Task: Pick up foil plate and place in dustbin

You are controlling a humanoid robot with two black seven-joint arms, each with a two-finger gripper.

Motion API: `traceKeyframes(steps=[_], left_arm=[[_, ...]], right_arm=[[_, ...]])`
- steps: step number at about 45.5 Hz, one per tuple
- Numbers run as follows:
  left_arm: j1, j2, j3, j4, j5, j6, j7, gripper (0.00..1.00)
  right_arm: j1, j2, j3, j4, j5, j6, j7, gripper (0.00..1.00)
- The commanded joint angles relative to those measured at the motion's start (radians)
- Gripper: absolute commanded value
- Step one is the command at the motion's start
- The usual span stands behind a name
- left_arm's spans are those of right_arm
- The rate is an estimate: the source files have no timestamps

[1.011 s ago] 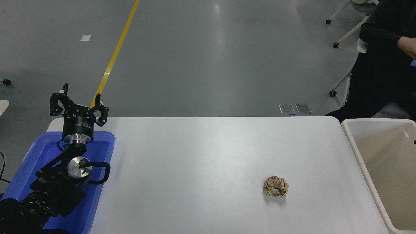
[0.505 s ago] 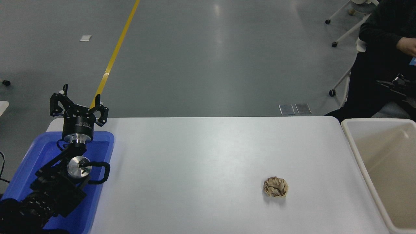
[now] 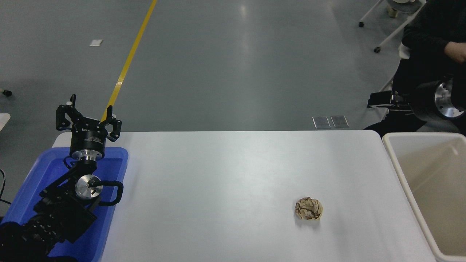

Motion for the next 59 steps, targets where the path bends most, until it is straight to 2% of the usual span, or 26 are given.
traceKeyframes(steps=[1, 7, 12, 22, 36, 59], left_arm=[[0.000, 0.000, 0.000, 0.000, 0.000, 0.000, 0.000, 0.99], [0.000, 0.000, 0.000, 0.000, 0.000, 0.002, 0.000, 0.99], [0.000, 0.000, 0.000, 0.000, 0.000, 0.002, 0.000, 0.99], [0.000, 0.000, 0.000, 0.000, 0.000, 0.000, 0.000, 0.99], [0.000, 0.000, 0.000, 0.000, 0.000, 0.000, 0.000, 0.99], [0.000, 0.000, 0.000, 0.000, 0.000, 0.002, 0.000, 0.99]], right_arm=[[0.117, 0.128, 0.005, 0.075, 0.045, 0.206, 0.001, 1.00], [0.138, 0.179, 0.038, 0.089, 0.064, 0.347, 0.003, 1.00], [0.141, 0.237, 0.042, 0.097, 0.100, 0.378, 0.003, 1.00], [0.153, 0.346, 0.046, 0.108, 0.223, 0.387, 0.003, 1.00], [0.155, 0.405, 0.003, 0.080, 0.327, 0.366, 0.001, 1.00], [0.179, 0.472, -0.092, 0.081, 0.392, 0.295, 0.001, 1.00]])
